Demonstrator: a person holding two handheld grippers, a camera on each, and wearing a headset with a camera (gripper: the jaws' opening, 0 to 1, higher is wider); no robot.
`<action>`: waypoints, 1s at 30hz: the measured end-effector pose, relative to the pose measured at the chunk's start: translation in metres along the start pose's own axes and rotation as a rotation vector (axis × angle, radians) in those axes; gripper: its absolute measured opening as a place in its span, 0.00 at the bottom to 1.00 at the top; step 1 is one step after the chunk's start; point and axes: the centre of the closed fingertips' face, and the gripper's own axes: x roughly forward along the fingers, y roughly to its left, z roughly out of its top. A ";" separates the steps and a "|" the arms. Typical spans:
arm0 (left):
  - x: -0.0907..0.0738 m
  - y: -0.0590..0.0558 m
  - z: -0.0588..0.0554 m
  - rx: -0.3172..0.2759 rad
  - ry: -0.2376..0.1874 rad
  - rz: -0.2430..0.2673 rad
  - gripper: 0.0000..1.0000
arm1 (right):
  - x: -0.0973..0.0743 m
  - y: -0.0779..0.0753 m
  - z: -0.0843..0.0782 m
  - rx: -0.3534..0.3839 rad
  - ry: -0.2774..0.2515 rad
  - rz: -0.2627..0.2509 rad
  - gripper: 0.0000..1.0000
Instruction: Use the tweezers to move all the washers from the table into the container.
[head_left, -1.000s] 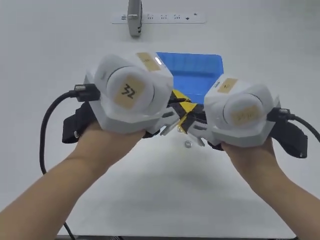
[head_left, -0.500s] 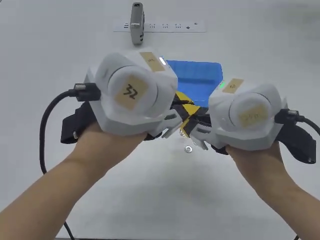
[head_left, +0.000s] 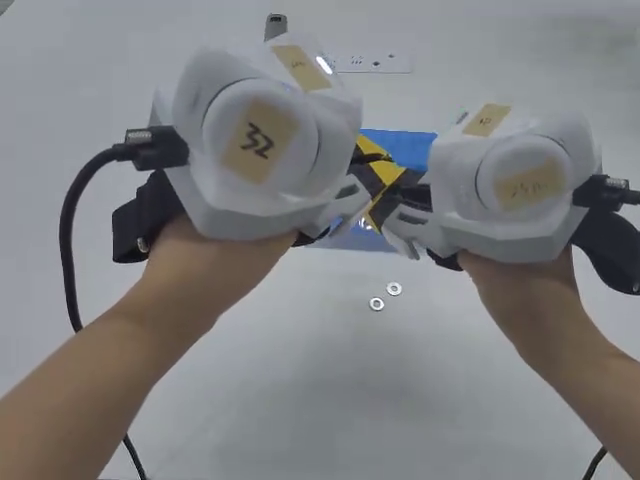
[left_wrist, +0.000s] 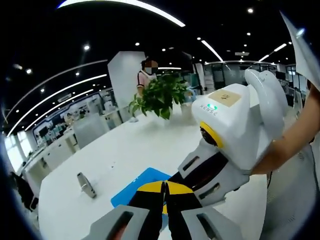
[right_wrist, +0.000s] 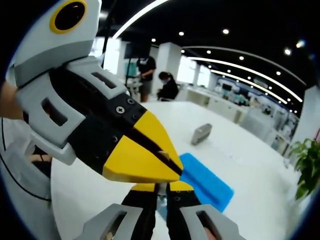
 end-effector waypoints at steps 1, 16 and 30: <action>0.001 0.003 0.002 0.001 -0.003 0.010 0.00 | 0.002 -0.003 0.002 -0.003 -0.005 -0.007 0.02; 0.025 0.032 0.001 -0.028 -0.010 0.073 0.00 | 0.022 -0.032 0.003 -0.016 -0.006 -0.055 0.02; 0.049 0.039 -0.027 -0.036 0.046 0.074 0.00 | 0.047 -0.038 -0.020 0.026 0.030 -0.058 0.02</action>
